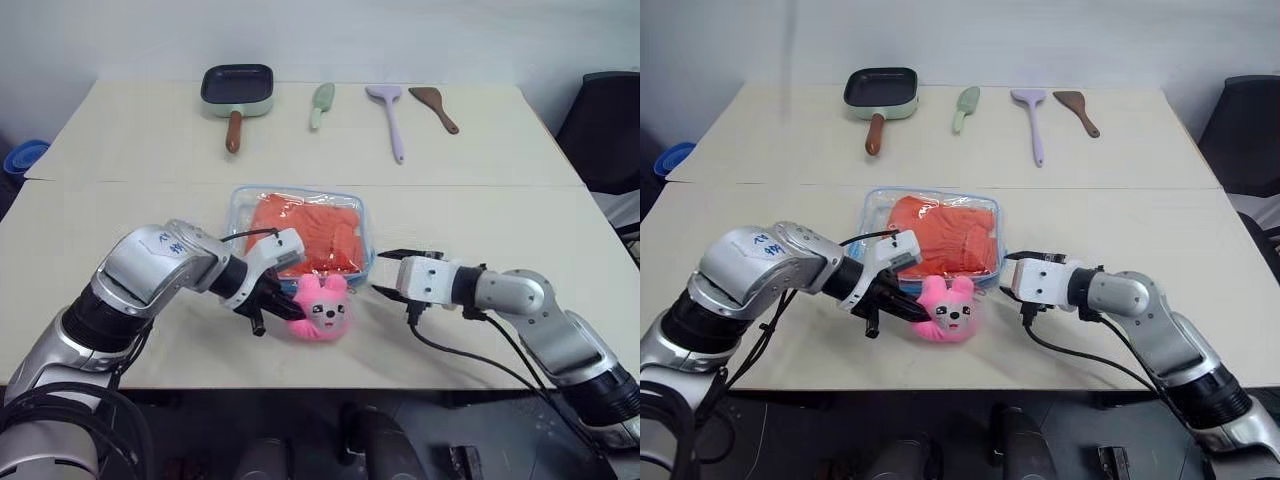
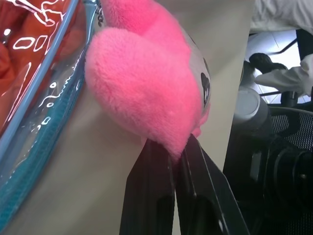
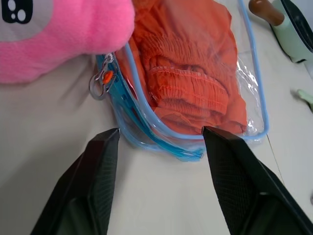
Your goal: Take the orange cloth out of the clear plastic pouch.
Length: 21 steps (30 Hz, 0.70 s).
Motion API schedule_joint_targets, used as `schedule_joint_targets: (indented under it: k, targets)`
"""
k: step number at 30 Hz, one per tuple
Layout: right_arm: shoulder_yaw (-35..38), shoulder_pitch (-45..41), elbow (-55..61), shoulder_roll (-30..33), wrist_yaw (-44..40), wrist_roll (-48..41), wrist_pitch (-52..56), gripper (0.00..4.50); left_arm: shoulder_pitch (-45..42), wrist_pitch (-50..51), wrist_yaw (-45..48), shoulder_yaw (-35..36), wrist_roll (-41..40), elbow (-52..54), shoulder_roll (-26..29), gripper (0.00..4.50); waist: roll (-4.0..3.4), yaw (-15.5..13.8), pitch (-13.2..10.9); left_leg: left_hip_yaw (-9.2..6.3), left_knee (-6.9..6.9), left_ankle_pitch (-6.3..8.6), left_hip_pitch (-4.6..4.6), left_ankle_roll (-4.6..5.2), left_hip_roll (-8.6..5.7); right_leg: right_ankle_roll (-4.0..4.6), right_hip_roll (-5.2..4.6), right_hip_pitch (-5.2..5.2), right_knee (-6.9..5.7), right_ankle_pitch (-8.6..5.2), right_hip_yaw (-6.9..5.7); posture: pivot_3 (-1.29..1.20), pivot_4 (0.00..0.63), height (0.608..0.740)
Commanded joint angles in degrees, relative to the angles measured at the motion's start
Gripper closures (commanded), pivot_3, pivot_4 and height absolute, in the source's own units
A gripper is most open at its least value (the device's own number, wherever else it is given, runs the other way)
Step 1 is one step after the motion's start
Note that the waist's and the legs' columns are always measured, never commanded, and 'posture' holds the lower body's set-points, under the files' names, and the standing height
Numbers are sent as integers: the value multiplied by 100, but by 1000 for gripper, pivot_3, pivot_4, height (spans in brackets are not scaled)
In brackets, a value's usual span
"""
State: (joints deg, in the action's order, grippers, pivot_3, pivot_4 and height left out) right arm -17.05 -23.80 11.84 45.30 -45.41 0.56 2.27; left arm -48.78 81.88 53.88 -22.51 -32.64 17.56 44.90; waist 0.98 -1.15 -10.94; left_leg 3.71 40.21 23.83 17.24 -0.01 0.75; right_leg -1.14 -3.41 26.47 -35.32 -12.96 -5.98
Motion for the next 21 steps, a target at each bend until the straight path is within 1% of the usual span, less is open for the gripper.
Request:
schedule_joint_targets:
  k: [1,5,7,8,9,10,13,14,15,18,21]
  targets:
    - [-64,-246,-340,-128,-125,304,-542,1604,65,199,-162,303,-157,251,11,4500,0,4,0,-1,0,0,0,0,0,0,0,0,0,0,0,0,150,740]
    - [-97,-505,-859,-365,-142,534,-937,1604,152,386,-368,466,-276,385,-79,4500,0,18,0,-1,0,0,-1,0,1,2,0,0,-2,-1,0,0,150,740]
    - [-82,-616,-1090,-480,-173,582,-1081,1976,174,435,-451,509,-311,411,-117,4500,0,29,0,-1,0,-1,-1,-1,1,2,0,0,-3,-1,0,0,150,740]
    - [-84,-652,-1190,-505,-213,610,-1184,2182,182,459,-493,530,-327,417,-140,4500,0,38,0,-2,1,-1,-1,-2,2,3,0,0,-5,-2,0,0,150,740]
    - [-86,-674,-1260,-517,-254,633,-1264,2585,186,476,-528,544,-345,419,-155,4500,0,40,0,-2,1,-1,-1,-2,2,3,0,0,-5,-2,0,0,150,740]
    - [-82,-687,-1313,-535,-292,643,-1319,2847,190,499,-568,564,-364,416,-173,4500,0,40,0,-2,1,-1,-1,-2,2,3,0,0,-5,-2,0,0,150,740]
    - [-114,-700,-1396,-582,-392,718,-1448,3917,197,531,-659,609,-419,402,-209,4500,-1,45,0,-3,2,-1,-1,-3,2,3,-1,0,-6,-2,0,0,150,740]
    - [-118,-692,-1392,-611,-406,739,-1456,4243,201,533,-680,618,-431,396,-217,4500,-1,50,0,-3,2,-1,-1,-3,2,3,0,1,-6,-2,0,0,150,740]
    - [-127,-679,-1380,-635,-442,740,-1472,4477,209,528,-697,628,-439,386,-221,4500,-1,63,0,-3,2,-2,-1,-3,2,3,0,0,-7,-2,-1,0,150,740]
    - [-122,-641,-1352,-650,-523,775,-1547,4477,250,531,-753,667,-461,347,-240,4500,-1,101,0,-4,2,-3,-2,-5,2,4,0,0,-8,-2,0,0,150,740]
    - [-28,-628,-1378,-517,-622,804,-1673,4477,442,381,-747,716,-414,303,-40,4500,-1,120,-1,-6,1,-4,-3,-8,3,6,0,0,-9,-4,-2,0,150,740]
